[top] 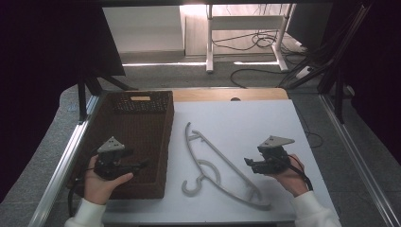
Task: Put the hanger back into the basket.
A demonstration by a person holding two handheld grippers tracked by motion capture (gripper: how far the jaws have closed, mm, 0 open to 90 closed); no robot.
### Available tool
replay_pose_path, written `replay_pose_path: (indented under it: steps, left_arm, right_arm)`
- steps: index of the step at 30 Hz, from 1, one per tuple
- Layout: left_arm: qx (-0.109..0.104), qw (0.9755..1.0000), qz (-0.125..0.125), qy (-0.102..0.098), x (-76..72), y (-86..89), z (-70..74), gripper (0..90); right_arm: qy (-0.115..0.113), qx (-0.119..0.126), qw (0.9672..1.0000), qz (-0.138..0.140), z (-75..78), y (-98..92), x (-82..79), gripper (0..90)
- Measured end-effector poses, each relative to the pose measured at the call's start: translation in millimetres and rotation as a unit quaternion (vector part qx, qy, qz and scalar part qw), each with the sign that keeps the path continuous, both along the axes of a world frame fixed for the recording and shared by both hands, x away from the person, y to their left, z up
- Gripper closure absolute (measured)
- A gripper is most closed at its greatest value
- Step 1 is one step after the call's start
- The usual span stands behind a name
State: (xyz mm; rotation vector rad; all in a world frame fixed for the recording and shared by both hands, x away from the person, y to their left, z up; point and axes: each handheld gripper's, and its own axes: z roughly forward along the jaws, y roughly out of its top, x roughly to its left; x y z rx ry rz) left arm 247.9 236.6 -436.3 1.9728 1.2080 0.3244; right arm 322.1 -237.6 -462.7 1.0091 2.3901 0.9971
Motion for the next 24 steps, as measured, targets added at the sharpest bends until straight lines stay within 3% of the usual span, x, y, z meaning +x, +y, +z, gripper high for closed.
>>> replay_pose_path:
  steps: [18,24]
  left_arm:
    - [-0.011,0.9998,0.014,-0.008,0.5,8.9,5.2,25.6]
    - [-0.009,0.9999,0.008,-0.008,-0.3,7.6,4.4,25.6]
  right_arm:
    - [0.023,0.008,0.9997,0.001,8.2,4.4,0.6,42.3]
    - [0.047,0.020,0.9987,0.003,14.9,14.8,5.4,47.1]
